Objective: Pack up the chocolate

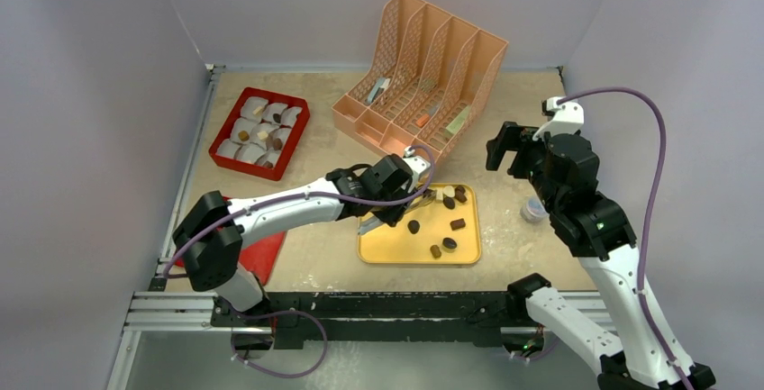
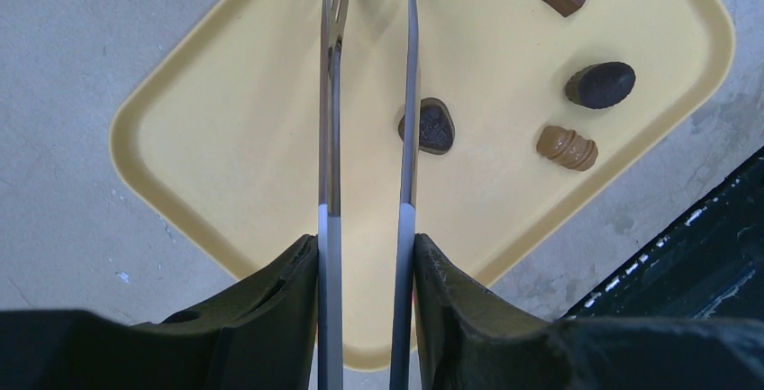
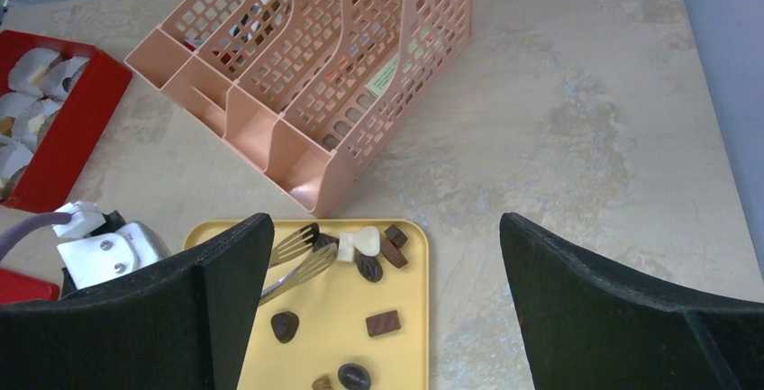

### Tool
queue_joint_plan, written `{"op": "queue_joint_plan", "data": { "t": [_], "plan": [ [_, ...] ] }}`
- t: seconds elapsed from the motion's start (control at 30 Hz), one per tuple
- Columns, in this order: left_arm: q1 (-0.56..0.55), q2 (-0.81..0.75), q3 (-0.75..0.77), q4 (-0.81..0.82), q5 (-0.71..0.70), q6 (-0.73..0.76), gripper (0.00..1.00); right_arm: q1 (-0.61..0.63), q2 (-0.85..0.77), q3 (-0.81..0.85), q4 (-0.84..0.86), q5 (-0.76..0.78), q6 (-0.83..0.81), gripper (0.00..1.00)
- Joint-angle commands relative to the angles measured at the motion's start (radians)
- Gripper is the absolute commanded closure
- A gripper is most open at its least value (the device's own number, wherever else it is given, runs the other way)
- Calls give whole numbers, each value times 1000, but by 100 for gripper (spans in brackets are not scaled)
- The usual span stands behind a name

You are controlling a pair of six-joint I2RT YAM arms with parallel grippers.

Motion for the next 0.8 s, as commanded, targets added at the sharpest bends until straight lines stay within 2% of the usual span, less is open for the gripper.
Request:
{"op": "queue_joint_plan", "data": {
  "t": [0.0,0.2,0.53,0.77],
  "plan": [
    [-4,29,12,61,-35,21,62,-2,-10,18,43,14,-19,3],
    [-7,47,15,64,-32,20,62,-2,-1,23,45,7,-19,3],
    [-20,-12,14,19,-69,-6,72,-2,-18,13,47,30,6,3],
    [-27,-50,-10,-11,-80,-36,76,-2,-37,-7,49,27,24,3]
  ]
}}
